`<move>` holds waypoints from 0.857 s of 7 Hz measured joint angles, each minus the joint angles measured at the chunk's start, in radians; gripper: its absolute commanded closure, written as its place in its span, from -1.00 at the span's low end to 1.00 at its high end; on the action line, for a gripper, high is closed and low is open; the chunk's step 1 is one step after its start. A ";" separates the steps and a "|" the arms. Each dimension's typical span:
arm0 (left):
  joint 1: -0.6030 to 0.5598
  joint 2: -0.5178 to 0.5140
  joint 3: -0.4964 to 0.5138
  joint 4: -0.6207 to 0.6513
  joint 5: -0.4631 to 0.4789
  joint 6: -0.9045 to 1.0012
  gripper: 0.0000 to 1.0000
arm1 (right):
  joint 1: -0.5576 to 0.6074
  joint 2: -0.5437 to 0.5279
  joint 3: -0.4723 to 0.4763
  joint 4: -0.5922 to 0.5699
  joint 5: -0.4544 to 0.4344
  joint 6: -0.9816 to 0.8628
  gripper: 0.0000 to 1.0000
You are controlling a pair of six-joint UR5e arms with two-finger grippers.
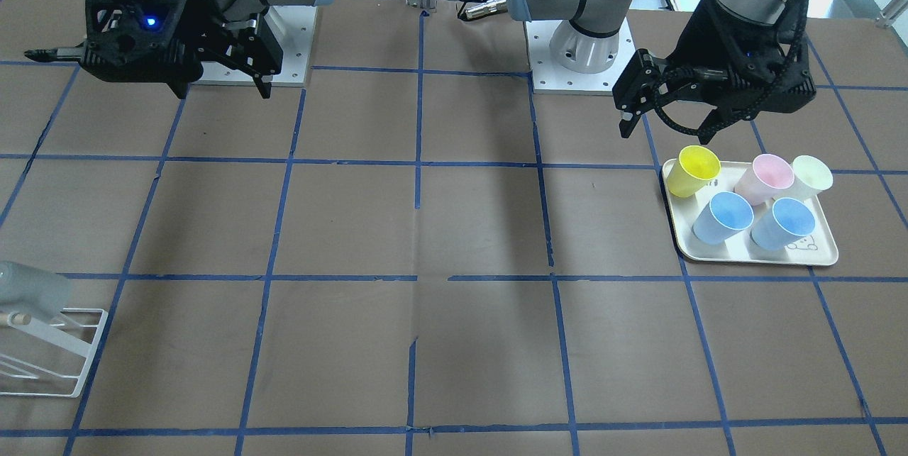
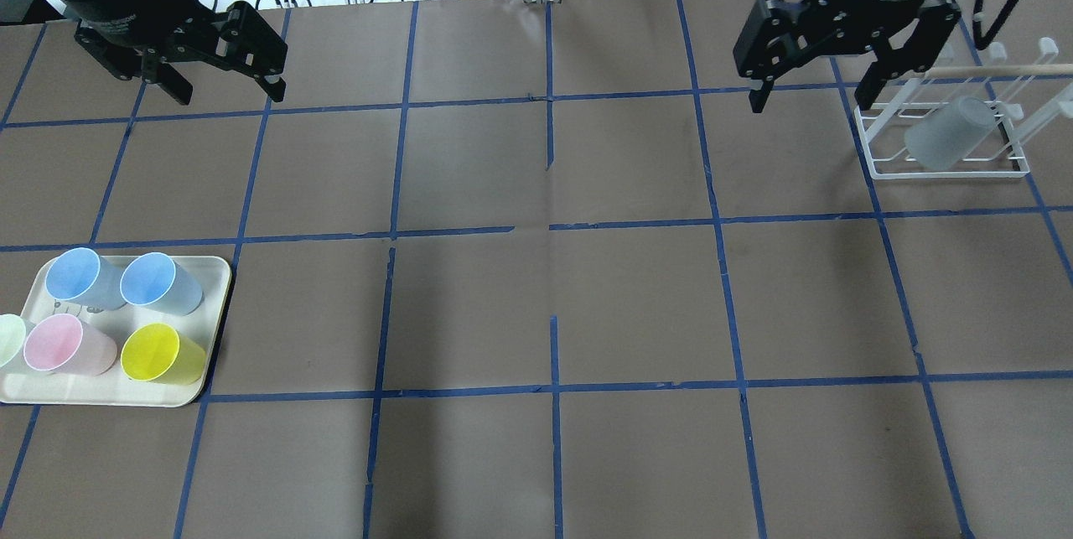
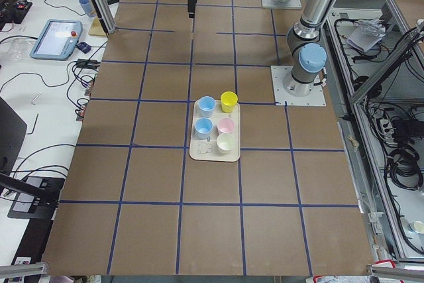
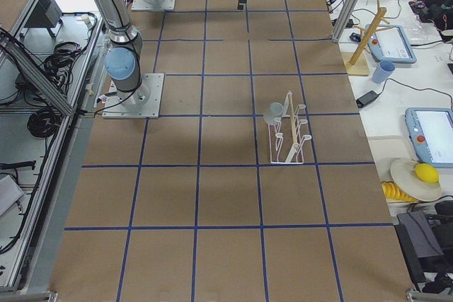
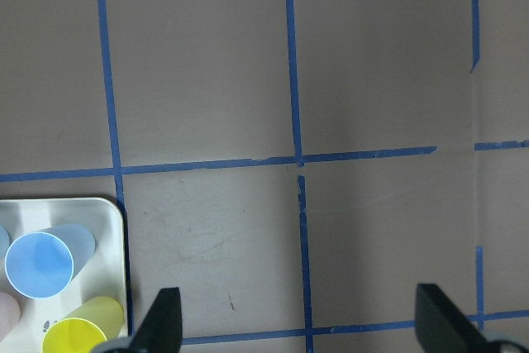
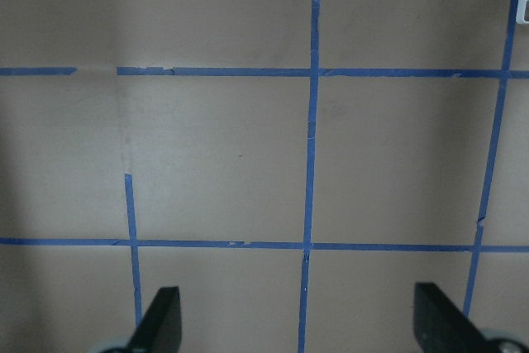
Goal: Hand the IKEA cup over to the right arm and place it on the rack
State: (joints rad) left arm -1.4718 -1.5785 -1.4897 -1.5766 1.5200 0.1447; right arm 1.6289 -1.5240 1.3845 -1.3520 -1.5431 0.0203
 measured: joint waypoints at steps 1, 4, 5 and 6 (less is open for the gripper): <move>0.000 0.000 -0.001 0.002 -0.003 0.000 -1.00 | 0.007 -0.010 0.009 -0.018 0.001 -0.031 -0.98; 0.001 0.001 0.001 0.007 0.000 0.007 -1.00 | 0.009 -0.031 0.040 -0.097 -0.003 -0.052 -1.00; 0.001 0.001 0.002 0.007 -0.001 0.011 -1.00 | 0.009 -0.046 0.055 -0.102 -0.007 -0.052 -1.00; 0.001 0.001 0.002 0.008 0.000 0.016 -1.00 | 0.009 -0.058 0.066 -0.103 -0.010 -0.052 -1.00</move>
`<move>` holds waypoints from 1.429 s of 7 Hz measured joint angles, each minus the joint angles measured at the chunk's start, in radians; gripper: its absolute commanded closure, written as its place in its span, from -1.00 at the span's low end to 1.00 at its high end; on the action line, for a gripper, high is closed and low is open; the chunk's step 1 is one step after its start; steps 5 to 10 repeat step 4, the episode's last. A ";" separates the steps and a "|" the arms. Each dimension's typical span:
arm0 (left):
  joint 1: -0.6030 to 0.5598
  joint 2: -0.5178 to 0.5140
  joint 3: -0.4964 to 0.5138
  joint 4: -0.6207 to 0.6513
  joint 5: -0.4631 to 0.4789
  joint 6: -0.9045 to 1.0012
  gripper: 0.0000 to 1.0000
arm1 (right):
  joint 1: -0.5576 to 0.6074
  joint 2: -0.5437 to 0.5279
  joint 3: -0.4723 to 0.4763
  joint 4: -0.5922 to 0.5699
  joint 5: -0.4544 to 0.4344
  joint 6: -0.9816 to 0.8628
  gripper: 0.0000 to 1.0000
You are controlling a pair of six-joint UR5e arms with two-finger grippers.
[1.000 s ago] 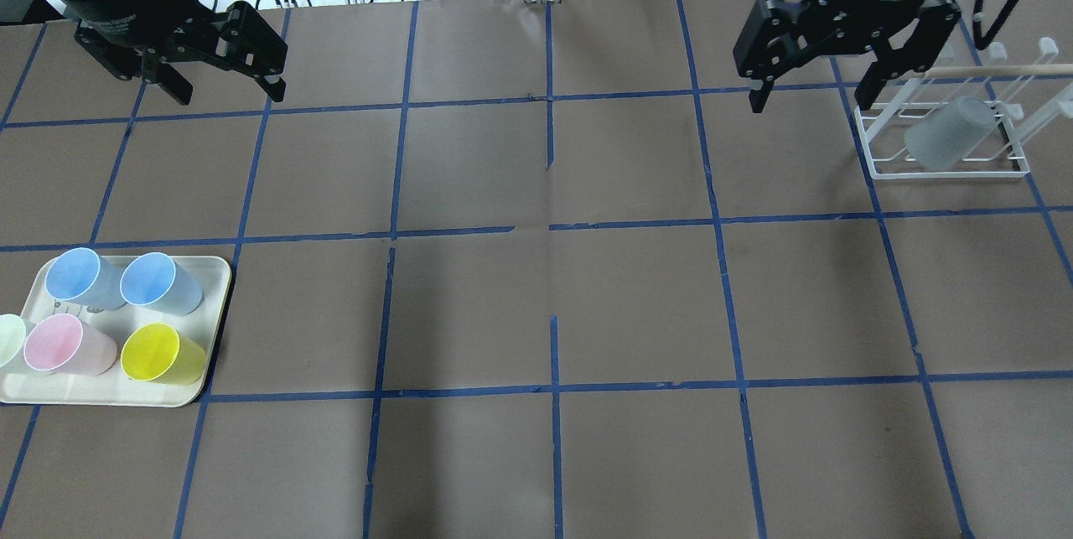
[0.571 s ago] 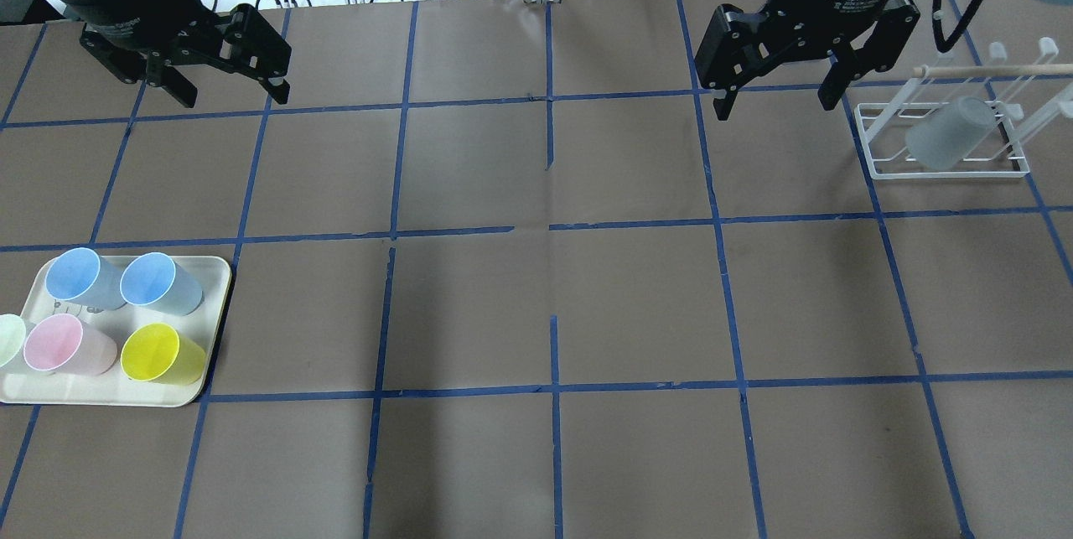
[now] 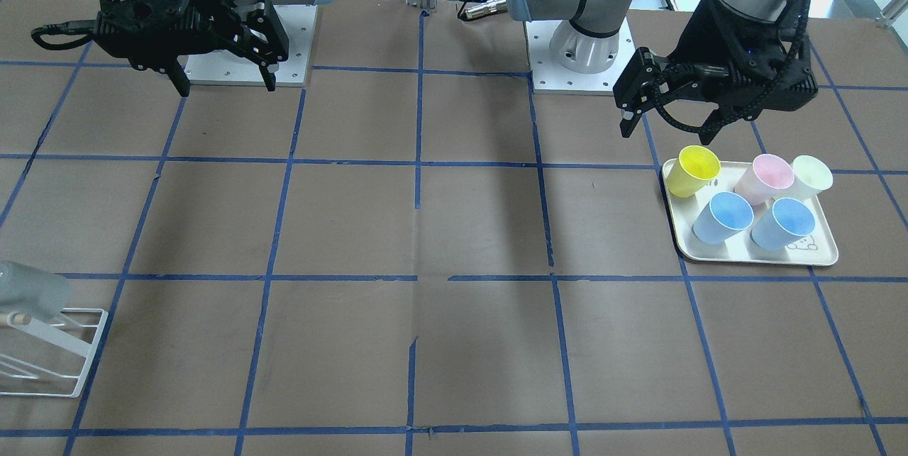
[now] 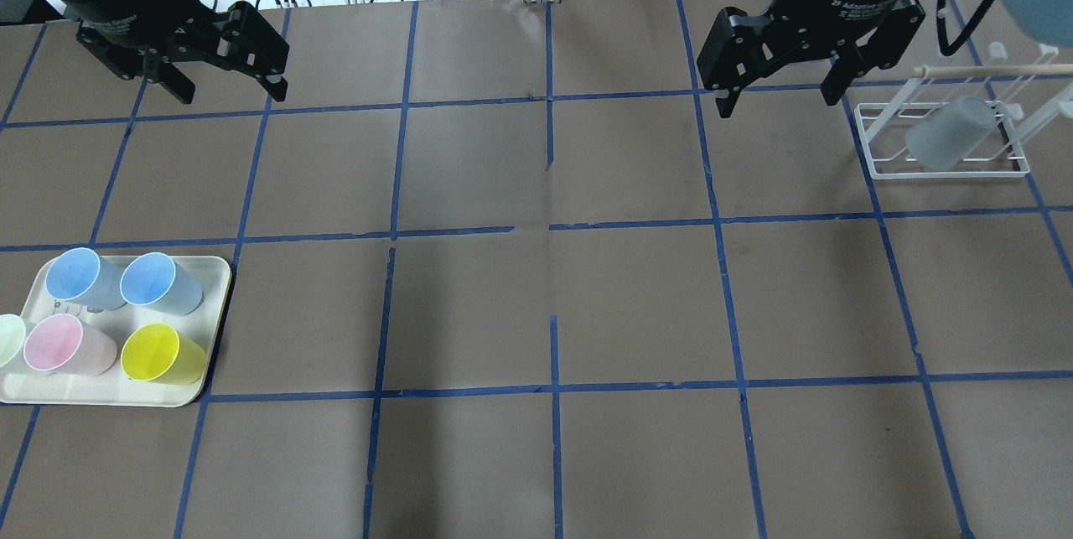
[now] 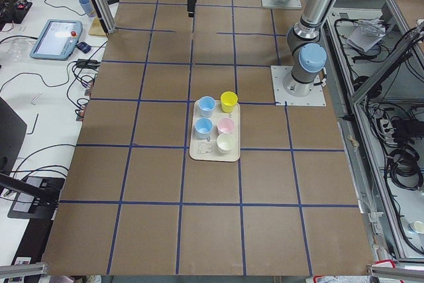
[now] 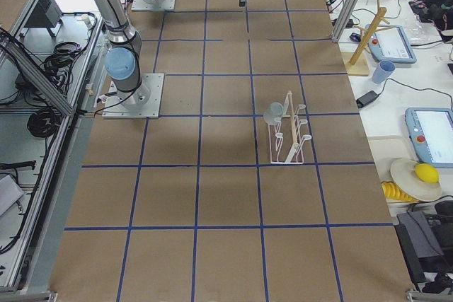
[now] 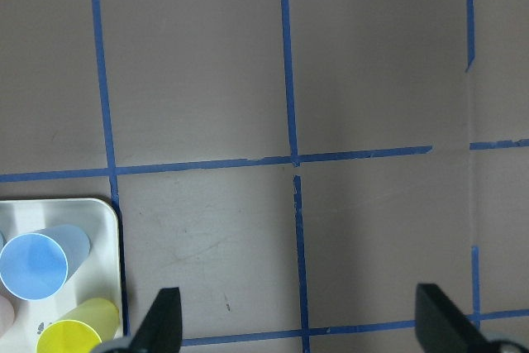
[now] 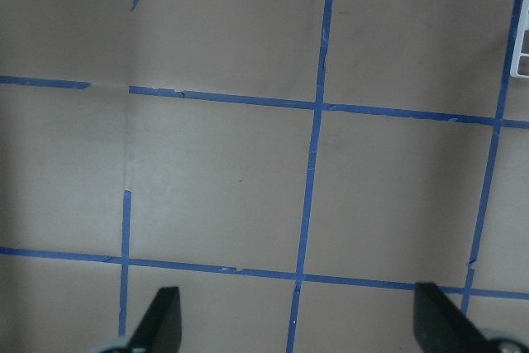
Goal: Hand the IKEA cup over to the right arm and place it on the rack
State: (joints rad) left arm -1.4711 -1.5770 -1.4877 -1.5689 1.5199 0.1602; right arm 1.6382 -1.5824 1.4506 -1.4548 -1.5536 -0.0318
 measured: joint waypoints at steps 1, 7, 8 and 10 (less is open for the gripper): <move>0.000 0.000 -0.001 0.001 0.002 0.004 -1.00 | 0.000 -0.004 0.004 -0.001 0.000 0.001 -1.00; 0.002 -0.001 -0.002 0.003 0.001 0.007 -1.00 | 0.000 -0.005 0.006 -0.002 0.002 0.004 -1.00; 0.002 -0.001 -0.002 0.003 0.001 0.007 -1.00 | 0.000 -0.005 0.006 -0.002 0.002 0.004 -1.00; 0.002 -0.001 -0.002 0.003 0.001 0.007 -1.00 | 0.000 -0.005 0.006 -0.002 0.002 0.004 -1.00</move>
